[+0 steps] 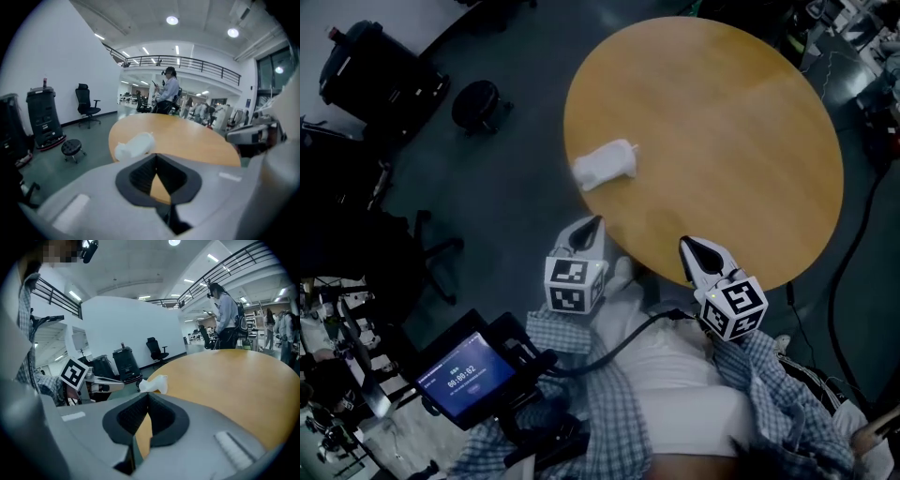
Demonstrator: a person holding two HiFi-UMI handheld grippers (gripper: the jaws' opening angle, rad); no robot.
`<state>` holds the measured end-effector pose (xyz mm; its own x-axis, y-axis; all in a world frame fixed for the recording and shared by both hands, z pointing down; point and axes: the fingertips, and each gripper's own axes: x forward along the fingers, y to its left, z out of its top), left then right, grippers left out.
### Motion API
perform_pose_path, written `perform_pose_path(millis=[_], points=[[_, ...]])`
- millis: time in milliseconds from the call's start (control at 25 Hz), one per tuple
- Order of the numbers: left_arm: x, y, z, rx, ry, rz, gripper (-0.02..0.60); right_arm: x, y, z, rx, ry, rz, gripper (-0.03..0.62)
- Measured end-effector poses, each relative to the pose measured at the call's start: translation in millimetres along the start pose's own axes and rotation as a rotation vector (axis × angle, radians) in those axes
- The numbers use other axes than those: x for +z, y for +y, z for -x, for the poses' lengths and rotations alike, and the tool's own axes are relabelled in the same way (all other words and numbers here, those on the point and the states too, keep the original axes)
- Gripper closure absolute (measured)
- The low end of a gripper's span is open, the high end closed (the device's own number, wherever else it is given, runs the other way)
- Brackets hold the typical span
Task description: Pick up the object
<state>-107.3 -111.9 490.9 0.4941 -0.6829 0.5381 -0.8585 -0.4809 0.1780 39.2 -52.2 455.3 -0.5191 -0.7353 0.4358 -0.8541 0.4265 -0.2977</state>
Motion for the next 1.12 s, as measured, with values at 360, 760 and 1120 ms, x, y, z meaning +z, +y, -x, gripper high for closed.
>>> perform_pose_path(millis=[360, 760, 1120], points=[[23, 32, -88, -0.059, 0.19, -0.426, 0.459, 16, -38, -16, -0.097, 0.057, -0.037, 0.588], [-6, 61, -146, -0.174, 0.493, -0.897, 0.238, 26, -56, -34, -0.124, 0.073, -0.064, 0.588], [-26, 72, -175, -0.28, 0.573, -0.788, 0.153, 27, -62, -45, -0.125, 0.102, -0.09, 0.588]])
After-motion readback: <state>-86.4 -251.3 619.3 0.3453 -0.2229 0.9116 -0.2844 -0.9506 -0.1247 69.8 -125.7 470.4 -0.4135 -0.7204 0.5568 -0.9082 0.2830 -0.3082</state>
